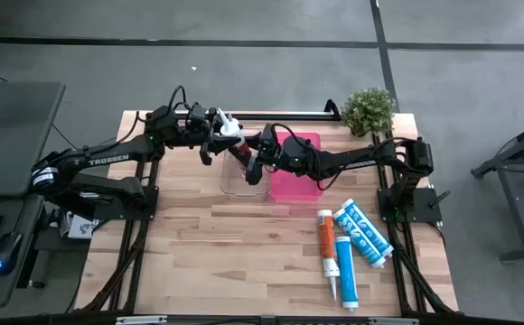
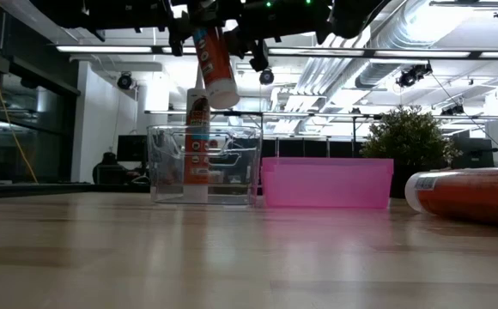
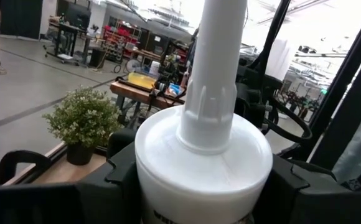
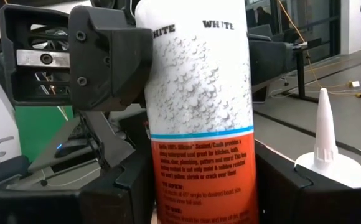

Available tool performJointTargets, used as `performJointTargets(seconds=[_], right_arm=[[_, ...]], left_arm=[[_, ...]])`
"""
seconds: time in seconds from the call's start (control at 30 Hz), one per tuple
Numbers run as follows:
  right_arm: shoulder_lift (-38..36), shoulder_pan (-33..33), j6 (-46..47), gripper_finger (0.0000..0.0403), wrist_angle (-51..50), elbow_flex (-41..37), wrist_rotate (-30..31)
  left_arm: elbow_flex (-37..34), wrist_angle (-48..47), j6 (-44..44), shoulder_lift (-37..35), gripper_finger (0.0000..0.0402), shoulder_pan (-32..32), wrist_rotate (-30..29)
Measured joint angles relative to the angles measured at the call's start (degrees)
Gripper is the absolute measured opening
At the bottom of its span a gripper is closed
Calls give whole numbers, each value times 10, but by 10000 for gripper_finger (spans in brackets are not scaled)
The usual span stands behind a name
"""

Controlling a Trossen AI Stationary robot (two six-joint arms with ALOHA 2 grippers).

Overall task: Pick & place silicon tubes, Sealant and Lysol wipes
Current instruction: Put the left orange sealant into the transparent bin

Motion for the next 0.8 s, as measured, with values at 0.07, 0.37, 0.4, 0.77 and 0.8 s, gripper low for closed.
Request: performJointTargets(seconds=[0.07,0.37,0.4,0.77,0.8], right_arm=[[0,0,3,196,-6,0,-1],[-5,2,10,331,-54,0,-8],[-8,3,9,342,-67,0,-6],[-115,16,-30,348,-323,0,29],[-126,16,-30,347,-347,0,38]], left_arm=[[0,-3,-1,0,197,0,6],[0,-8,-9,0,197,-1,23],[0,-12,-8,0,197,0,22],[0,-81,31,-9,197,0,15],[0,-96,38,-9,197,0,14]])
